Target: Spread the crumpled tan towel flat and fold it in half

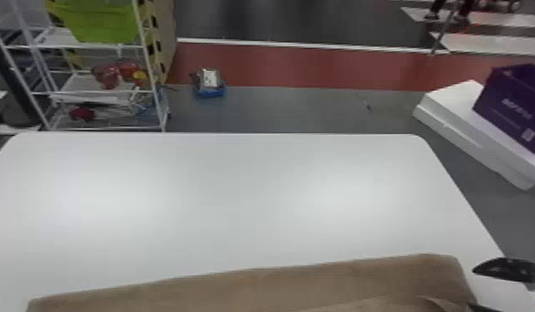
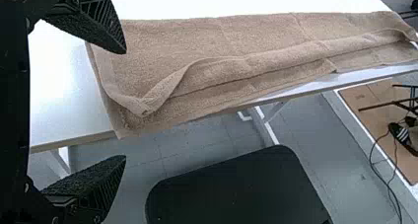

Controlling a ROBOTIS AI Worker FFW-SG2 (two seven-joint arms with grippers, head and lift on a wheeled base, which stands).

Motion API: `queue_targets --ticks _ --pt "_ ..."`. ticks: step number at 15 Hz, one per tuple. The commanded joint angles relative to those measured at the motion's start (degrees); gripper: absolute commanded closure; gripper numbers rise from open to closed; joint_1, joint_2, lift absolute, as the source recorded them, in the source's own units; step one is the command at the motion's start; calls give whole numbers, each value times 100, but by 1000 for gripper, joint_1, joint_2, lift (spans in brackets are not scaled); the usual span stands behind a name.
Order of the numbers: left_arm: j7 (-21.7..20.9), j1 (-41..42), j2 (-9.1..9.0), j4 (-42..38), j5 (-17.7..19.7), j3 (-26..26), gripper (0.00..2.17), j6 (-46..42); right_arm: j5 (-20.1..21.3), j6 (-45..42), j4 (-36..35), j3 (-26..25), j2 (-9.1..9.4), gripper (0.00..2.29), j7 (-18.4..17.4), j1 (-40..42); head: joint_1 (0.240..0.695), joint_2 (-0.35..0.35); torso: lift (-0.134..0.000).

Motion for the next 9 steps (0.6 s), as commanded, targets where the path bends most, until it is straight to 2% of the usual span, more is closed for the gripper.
queue_targets --ticks 1,8,9 --pt "-66 -3 5 20 -18 -19 151 4 304 5 -57 227 -5 529 28 75 695 -75 -123" --pt "-66 -47 31 126 -26 -54 154 4 673 5 -22 465 -14 593 28 31 695 -31 -123" --pt "-66 -56 40 126 -18 -54 151 4 681 5 -5 465 -14 687 28 13 695 -29 -123"
